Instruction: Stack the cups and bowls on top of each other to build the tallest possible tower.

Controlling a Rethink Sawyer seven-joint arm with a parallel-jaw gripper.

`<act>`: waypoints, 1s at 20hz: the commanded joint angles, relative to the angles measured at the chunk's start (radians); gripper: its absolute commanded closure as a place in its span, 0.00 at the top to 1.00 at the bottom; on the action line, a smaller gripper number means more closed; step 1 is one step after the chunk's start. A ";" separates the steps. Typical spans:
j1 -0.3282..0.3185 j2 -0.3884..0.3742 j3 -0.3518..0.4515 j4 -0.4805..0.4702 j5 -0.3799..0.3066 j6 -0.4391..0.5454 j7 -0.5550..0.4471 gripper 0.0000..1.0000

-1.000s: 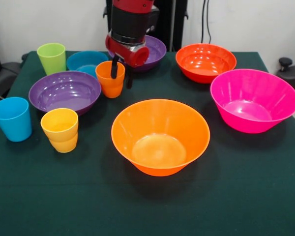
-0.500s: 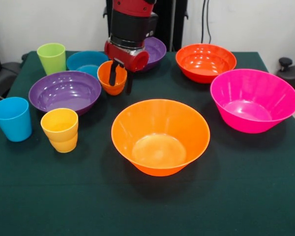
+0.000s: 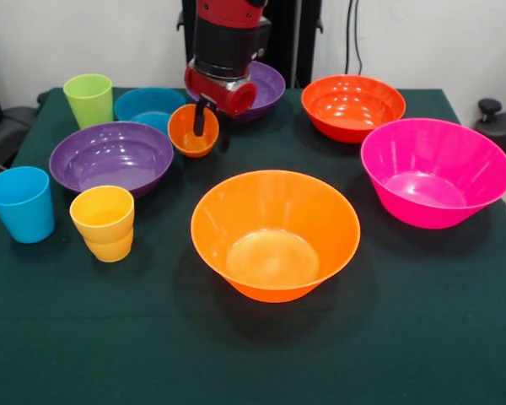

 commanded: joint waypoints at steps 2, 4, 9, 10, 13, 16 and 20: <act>-0.015 0.039 0.074 0.088 -0.056 0.078 -0.004 1.00; -0.022 0.033 0.073 0.099 -0.061 0.079 -0.010 1.00; -0.032 0.043 0.072 0.107 -0.072 0.058 -0.012 1.00; -0.034 0.052 0.072 0.104 -0.075 0.051 -0.012 1.00; -0.040 0.068 0.068 0.102 -0.088 0.030 -0.010 1.00; -0.045 0.088 0.063 0.089 -0.101 0.012 -0.005 1.00; -0.042 0.096 0.053 0.072 -0.114 -0.006 0.002 1.00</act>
